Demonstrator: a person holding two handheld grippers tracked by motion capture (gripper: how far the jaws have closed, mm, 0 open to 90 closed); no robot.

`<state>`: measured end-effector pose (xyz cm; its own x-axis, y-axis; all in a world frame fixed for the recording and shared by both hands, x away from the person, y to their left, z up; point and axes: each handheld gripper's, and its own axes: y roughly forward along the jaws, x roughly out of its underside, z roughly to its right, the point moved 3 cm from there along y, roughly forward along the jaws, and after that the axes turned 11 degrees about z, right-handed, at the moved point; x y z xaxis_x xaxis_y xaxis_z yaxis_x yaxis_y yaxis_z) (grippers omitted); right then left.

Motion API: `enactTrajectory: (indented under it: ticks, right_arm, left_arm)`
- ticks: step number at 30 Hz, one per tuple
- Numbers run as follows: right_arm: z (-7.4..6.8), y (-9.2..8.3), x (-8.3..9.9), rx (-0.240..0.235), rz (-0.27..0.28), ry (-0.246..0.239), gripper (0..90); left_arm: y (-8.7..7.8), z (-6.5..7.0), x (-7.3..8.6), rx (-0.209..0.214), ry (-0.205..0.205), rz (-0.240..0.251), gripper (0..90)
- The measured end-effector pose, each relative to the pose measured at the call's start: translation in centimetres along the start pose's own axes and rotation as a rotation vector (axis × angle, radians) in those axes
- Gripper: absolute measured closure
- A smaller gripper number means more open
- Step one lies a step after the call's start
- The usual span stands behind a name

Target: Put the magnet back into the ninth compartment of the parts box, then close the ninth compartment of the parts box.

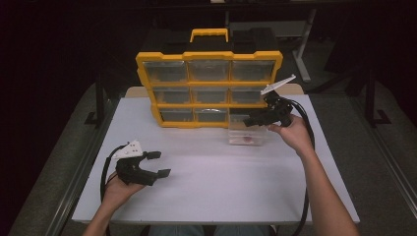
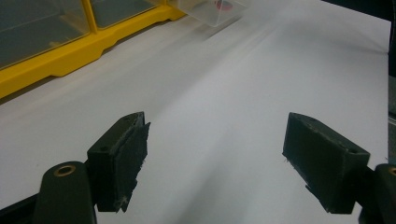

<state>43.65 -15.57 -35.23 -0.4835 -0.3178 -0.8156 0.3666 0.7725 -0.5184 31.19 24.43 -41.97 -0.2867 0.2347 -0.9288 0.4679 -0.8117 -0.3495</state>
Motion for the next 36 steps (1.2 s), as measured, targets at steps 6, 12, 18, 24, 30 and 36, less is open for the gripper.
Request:
enactTrajectory:
  ticks: [6,12,18,24,30,36]
  right_arm:
    - [-1.1,-1.0,-0.3,-0.025,0.034,-0.021,47.9]
    - [-2.1,-1.9,-0.4,-0.029,0.045,-0.022,45.9]
    - [-2.7,-2.3,-0.1,-0.038,0.058,-0.037,45.9]
    - [-3.2,-2.3,0.7,-0.042,0.052,-0.045,46.0]
    - [-3.4,-2.1,1.3,-0.047,0.045,-0.044,47.0]
    - [-3.8,-1.6,1.9,-0.057,0.029,-0.05,50.5]
  left_arm:
    - [0.0,0.0,0.0,-0.001,0.001,-0.001,21.7]
    - [0.0,0.0,0.0,0.001,0.002,-0.003,21.7]
    - [0.1,0.1,0.0,0.002,0.006,-0.005,21.7]
    - [0.1,0.1,0.0,0.004,0.011,-0.012,21.7]
    - [0.2,0.0,-0.1,0.005,0.008,0.001,21.7]
    - [0.2,0.1,0.0,0.005,0.004,-0.002,21.7]
